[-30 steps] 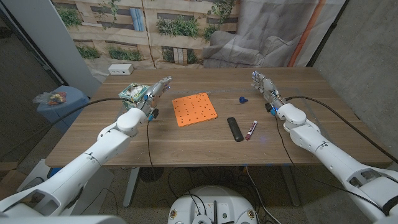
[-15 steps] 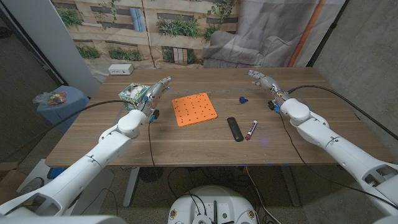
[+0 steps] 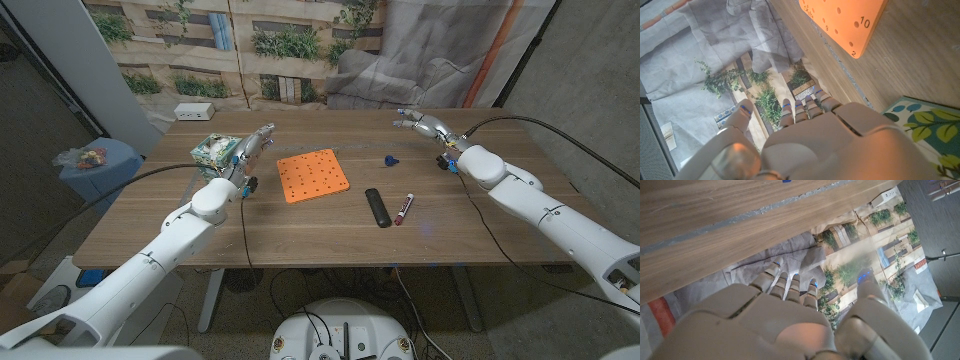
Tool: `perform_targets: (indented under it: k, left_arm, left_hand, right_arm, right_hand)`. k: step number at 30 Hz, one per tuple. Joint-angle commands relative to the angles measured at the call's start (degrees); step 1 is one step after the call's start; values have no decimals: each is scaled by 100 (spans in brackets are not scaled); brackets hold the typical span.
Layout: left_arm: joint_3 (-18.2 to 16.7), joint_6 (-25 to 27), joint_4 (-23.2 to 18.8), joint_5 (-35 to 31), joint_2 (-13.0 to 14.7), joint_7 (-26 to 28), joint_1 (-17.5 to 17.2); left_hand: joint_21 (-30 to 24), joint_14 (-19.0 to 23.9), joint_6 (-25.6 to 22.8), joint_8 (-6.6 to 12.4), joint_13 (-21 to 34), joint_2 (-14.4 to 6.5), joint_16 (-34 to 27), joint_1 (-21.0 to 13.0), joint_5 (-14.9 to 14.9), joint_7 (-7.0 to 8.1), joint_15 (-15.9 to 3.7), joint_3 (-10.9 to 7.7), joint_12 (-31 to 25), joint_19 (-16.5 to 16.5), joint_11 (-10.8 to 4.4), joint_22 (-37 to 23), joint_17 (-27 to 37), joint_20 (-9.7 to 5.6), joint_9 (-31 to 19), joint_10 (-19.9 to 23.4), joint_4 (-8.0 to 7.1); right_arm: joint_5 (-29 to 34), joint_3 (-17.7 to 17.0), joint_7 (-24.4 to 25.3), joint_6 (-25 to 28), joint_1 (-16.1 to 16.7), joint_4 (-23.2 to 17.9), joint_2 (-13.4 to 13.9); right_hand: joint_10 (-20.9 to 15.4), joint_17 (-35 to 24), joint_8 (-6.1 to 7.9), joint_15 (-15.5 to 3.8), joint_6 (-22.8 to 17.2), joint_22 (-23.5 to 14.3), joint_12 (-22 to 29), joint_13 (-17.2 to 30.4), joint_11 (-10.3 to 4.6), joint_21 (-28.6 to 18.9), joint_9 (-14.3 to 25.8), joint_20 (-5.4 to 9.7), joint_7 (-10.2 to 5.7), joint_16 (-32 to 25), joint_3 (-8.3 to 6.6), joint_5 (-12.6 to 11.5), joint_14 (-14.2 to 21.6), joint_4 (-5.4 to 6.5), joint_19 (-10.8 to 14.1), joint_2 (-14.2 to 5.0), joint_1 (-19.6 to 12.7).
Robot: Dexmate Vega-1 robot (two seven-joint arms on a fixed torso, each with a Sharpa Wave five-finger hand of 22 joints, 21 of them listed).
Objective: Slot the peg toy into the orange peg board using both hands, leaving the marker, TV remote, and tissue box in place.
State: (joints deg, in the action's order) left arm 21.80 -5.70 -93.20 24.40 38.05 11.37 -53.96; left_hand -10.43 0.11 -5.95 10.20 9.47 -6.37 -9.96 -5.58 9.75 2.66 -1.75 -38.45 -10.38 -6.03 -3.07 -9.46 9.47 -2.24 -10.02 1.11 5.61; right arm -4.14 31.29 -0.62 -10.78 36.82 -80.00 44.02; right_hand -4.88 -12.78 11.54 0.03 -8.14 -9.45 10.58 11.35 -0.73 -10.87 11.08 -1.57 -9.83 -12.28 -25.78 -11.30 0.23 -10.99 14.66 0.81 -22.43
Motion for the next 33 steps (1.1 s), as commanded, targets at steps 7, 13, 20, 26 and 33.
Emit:
perform_targets:
  k: [7, 13, 20, 26, 33]
  left_arm:
    - [5, 0, 42, 84, -162, 107, -39]
    - [16, 31, 58, 92, -163, 110, -31]
    - [51, 78, 120, 89, -188, 119, 4]
    - [61, 51, 206, 113, -258, 163, 6]
    - [65, -66, 350, 83, -351, 260, -2]
  left_hand:
    - [-52, 68, -54, 52, 29, -317, -25, -67, 8, 16, -130, -54, -35, -33, -6, -32, 14, -409, -6, 58, -4]
    - [-56, 118, -73, 56, 29, -314, -39, -66, 9, 15, -114, -62, -40, -43, -10, -32, 14, -405, -6, 81, -6]
    - [-61, 144, -92, 60, 29, -314, -43, -57, 9, 5, -107, -69, -41, -57, -16, -32, 17, -406, -6, 95, -17]
    - [-63, 157, -111, 63, 29, -313, -42, -52, 10, 7, -108, -77, -43, -65, -10, -32, 18, -411, -7, 112, -23]
    - [-74, 206, -167, 77, 29, -323, -49, -49, 13, -4, -109, -96, -57, -99, -8, -32, 18, -406, -7, 173, -35]
  right_arm:
    - [1106, 353, -726, 828, -468, -562, 498]
    - [1629, 523, -937, 1017, -651, -735, 644]
    - [2053, 689, -1293, 970, -962, -652, 678]
    - [2357, 853, -1704, 1106, -1234, -612, 623]
    - [2815, 1066, -2048, 1200, -1498, -600, 590]
  right_hand:
    - [317, -39, 59, 138, 256, -34, -19, 32, 37, 81, 44, -172, -97, 62, -54, 4, -274, 46, -309, 188, -371]
    - [438, -49, 136, 177, 161, -32, -8, 43, -2, 92, 58, -230, -200, 78, -85, -12, -406, 44, -492, 229, -549]
    - [710, -59, 195, 280, 118, -30, -26, 66, -2, 80, 77, -330, -264, 99, -125, -8, -615, 40, -678, 316, -817]
    - [780, -69, 216, 222, 120, -34, -2, 79, 13, 7, 89, -346, -266, 34, -153, -8, -532, 42, -552, 353, -968]
    - [815, -81, 254, 243, 85, -35, 21, 88, 8, -47, 109, -426, -264, 2, -173, -13, -499, 48, -399, 379, -1090]
